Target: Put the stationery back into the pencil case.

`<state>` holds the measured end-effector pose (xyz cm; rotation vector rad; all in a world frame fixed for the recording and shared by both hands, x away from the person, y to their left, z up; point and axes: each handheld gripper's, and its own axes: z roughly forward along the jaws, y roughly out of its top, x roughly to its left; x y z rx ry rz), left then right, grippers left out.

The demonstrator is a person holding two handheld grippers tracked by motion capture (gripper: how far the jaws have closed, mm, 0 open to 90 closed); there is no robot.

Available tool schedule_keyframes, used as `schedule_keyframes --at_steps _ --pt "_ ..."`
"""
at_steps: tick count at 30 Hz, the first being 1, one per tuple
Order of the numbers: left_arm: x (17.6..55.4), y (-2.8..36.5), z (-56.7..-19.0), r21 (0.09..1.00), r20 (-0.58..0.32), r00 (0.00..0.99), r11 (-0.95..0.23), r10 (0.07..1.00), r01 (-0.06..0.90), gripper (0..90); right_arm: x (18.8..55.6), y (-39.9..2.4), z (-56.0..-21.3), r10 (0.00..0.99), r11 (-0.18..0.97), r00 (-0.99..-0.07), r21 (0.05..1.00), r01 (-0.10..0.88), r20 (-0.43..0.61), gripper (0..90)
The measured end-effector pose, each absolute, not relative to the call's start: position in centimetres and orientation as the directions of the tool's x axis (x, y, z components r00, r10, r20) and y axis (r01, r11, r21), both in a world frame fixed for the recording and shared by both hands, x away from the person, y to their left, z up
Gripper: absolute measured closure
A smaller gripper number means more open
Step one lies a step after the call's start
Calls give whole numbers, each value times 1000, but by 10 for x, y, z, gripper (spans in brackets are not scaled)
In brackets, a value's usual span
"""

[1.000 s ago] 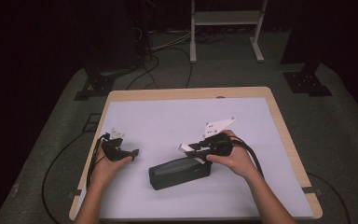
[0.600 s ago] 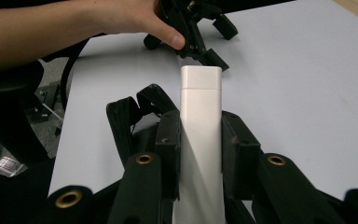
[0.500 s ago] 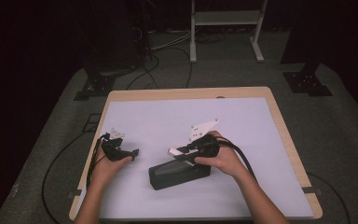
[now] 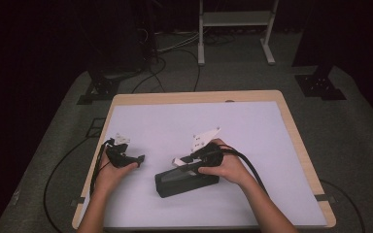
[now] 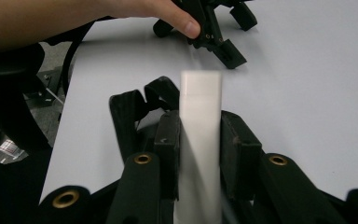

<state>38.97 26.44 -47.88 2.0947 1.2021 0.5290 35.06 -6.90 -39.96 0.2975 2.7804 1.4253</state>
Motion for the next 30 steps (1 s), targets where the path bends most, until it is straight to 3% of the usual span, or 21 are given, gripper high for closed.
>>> schedule_keyframes --at_steps 19,30 --pt "390 264 -479 711 22 496 -362 868 603 16 347 -95 -388 213 547 -974 816 185 79 651" --pt "390 264 -479 713 21 495 -361 869 602 16 355 -136 -397 335 514 -938 817 261 89 496"
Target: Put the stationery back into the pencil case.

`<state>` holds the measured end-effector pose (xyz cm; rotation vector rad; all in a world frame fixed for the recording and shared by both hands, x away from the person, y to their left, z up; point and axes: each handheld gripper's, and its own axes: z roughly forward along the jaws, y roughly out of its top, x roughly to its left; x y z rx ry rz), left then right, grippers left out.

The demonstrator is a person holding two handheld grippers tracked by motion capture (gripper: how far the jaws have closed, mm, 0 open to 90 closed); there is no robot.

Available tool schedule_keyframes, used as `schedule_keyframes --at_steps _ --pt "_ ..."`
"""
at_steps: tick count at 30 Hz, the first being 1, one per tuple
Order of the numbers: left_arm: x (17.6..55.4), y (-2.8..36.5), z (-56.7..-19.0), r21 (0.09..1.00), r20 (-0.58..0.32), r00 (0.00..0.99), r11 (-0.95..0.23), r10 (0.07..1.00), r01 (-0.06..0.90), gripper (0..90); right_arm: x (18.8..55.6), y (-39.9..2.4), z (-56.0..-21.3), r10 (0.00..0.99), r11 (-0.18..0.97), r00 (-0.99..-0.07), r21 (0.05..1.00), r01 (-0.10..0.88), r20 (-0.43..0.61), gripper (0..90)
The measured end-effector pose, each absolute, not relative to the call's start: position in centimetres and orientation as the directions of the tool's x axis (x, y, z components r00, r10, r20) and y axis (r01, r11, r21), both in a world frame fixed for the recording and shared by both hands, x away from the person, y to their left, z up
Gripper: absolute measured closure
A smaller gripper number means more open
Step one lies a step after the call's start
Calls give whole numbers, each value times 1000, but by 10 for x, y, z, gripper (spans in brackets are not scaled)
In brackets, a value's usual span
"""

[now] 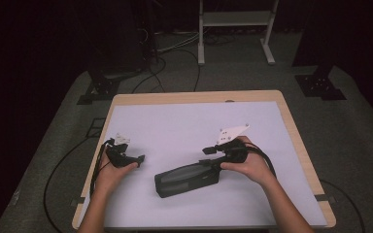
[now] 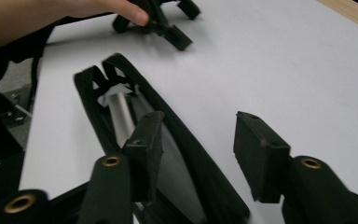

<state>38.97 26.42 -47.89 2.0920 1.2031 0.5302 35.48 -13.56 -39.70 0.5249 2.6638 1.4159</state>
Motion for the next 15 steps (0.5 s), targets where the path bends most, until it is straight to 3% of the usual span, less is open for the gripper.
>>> schedule_keyframes --at_steps 15 --pt "390 264 -479 713 22 495 -361 868 601 16 359 -189 -417 503 462 -859 811 359 93 369"
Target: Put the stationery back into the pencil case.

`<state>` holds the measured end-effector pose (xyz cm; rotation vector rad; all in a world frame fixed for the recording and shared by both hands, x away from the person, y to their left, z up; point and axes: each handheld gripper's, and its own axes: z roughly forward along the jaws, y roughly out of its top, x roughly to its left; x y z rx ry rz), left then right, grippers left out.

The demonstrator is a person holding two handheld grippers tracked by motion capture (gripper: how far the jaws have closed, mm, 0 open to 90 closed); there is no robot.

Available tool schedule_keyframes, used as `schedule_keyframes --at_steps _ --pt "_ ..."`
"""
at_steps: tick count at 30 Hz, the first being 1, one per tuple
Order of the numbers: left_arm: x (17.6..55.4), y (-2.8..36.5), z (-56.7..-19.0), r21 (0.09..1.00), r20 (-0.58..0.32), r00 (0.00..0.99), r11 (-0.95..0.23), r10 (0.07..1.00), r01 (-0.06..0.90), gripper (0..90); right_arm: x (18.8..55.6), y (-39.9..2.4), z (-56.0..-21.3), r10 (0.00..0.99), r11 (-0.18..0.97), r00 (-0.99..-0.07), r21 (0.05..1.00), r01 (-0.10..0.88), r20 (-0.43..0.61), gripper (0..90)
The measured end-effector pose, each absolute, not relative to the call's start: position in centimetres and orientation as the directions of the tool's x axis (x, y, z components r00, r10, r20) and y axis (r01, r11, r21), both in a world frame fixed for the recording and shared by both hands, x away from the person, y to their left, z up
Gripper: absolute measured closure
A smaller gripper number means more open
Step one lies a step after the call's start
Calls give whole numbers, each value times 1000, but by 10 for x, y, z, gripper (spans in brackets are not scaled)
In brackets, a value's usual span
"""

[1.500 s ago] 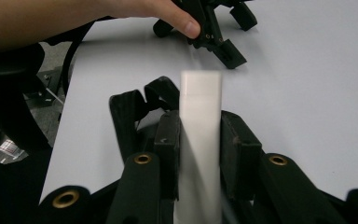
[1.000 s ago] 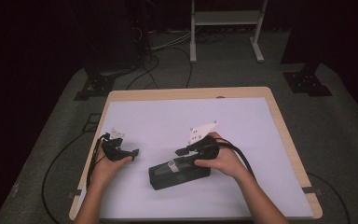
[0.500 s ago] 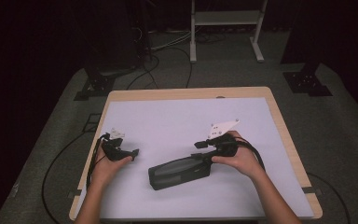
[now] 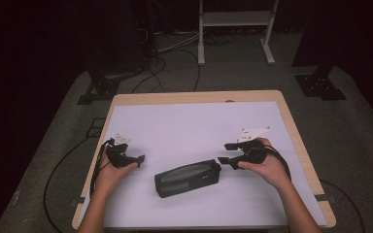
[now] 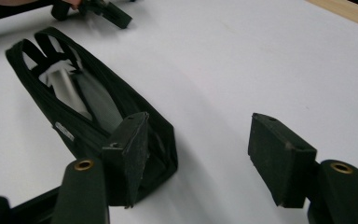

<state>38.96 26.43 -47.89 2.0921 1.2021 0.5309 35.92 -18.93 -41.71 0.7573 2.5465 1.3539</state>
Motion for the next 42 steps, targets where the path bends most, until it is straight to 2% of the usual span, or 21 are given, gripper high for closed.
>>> schedule_keyframes --at_steps 30,42 --pt "390 264 -479 713 24 497 -363 868 600 16 353 -259 -451 719 435 -694 752 495 41 315" --pt "390 264 -479 713 25 497 -364 867 599 16 347 -290 -466 776 424 -630 723 545 19 298"
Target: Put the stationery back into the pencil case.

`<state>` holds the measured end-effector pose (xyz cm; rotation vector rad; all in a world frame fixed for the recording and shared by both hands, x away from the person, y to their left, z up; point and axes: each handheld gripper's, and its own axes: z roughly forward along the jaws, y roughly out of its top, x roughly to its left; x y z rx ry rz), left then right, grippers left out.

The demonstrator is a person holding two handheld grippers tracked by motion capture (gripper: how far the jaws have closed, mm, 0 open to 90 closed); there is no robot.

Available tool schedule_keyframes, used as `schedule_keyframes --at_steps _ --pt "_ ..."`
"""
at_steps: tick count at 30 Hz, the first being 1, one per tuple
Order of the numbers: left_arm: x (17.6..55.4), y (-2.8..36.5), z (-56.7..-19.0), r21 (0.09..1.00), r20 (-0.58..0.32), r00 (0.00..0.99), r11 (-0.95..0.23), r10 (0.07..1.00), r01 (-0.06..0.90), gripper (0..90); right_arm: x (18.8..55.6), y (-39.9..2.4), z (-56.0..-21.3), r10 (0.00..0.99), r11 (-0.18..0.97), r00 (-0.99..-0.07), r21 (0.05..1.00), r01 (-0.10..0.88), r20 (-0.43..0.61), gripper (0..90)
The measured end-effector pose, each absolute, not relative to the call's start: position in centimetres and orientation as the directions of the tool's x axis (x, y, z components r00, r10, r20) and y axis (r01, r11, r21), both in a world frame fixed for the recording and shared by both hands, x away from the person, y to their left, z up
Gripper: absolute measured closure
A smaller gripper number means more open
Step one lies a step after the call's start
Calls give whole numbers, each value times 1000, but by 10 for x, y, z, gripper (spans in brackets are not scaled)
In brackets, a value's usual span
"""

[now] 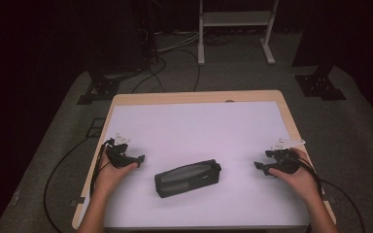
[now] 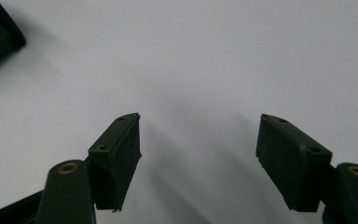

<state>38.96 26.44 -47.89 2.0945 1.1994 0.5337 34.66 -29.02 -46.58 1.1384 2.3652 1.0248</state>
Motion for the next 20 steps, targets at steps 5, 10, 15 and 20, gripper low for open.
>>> schedule_keyframes --at_steps 5,10,15,20 --pt "390 264 -479 713 22 495 -361 868 601 16 345 -298 -472 798 414 -603 716 562 12 291" --pt "390 264 -479 713 24 496 -363 868 600 16 345 -301 -477 806 413 -592 711 569 5 279" --pt "390 264 -479 713 25 497 -364 868 599 16 344 -302 -480 809 396 -588 725 563 15 251" --pt "390 264 -479 713 25 497 -364 868 600 16 341 -302 -483 807 387 -591 745 543 11 225"
